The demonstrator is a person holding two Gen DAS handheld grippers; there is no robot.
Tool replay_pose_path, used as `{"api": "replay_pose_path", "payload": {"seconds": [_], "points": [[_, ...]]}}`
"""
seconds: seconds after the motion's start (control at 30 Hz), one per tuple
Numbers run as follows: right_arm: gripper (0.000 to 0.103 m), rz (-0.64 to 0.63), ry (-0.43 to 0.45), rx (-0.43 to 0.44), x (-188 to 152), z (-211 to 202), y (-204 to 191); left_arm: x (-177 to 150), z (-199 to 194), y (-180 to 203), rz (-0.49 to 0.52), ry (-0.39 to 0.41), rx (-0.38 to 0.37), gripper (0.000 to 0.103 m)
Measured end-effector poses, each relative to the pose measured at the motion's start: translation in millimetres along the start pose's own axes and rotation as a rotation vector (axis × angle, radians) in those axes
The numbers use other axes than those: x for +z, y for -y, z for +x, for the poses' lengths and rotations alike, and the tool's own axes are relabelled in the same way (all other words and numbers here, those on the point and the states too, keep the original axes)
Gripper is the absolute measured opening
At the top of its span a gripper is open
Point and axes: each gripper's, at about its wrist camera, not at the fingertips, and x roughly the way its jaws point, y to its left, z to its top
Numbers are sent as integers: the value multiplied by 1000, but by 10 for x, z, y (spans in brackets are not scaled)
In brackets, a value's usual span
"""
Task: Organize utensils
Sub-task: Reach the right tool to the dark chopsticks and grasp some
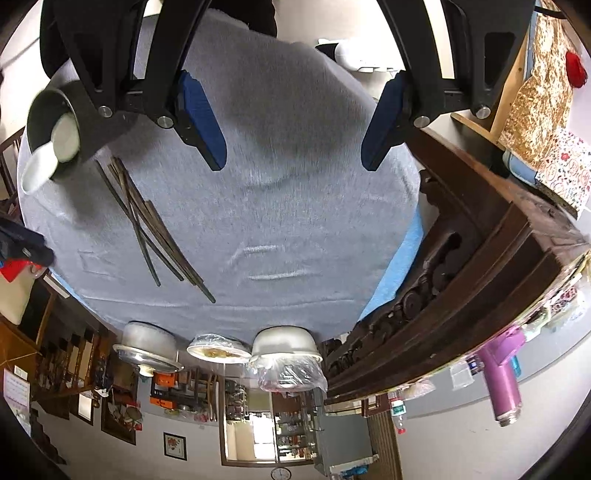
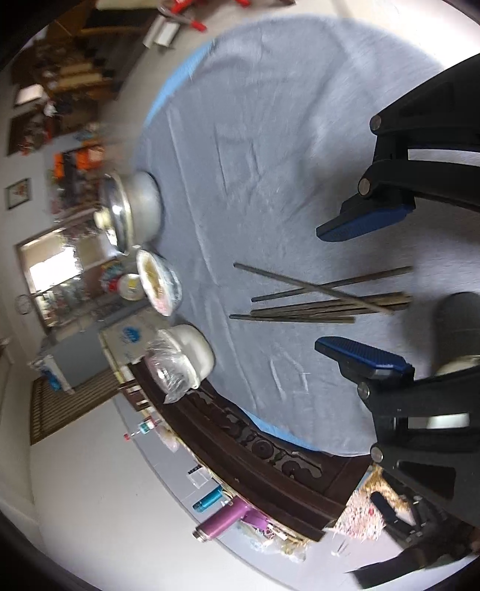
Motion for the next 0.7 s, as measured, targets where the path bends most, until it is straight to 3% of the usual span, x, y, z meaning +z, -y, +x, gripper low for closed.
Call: {"api": "replay_pose_path", "payload": {"seconds": [0.13, 0.33, 0.5, 0.57, 0.7], "points": [[45, 57, -107, 16, 414, 635, 94, 186, 203, -65, 11, -25, -29, 76], [35, 83, -237, -73, 742, 1586, 137, 542, 608, -115, -6, -85, -106, 76], [24, 80, -291, -155, 794, 2037, 153, 904, 1025, -58, -45, -145, -156, 76], [13, 53, -287, -190, 808, 2115, 131, 1090, 1221, 27, -57, -170, -175, 76], [9, -25, -287, -204, 776, 2116, 107, 1422, 1551, 246, -68, -206, -206, 72]]}}
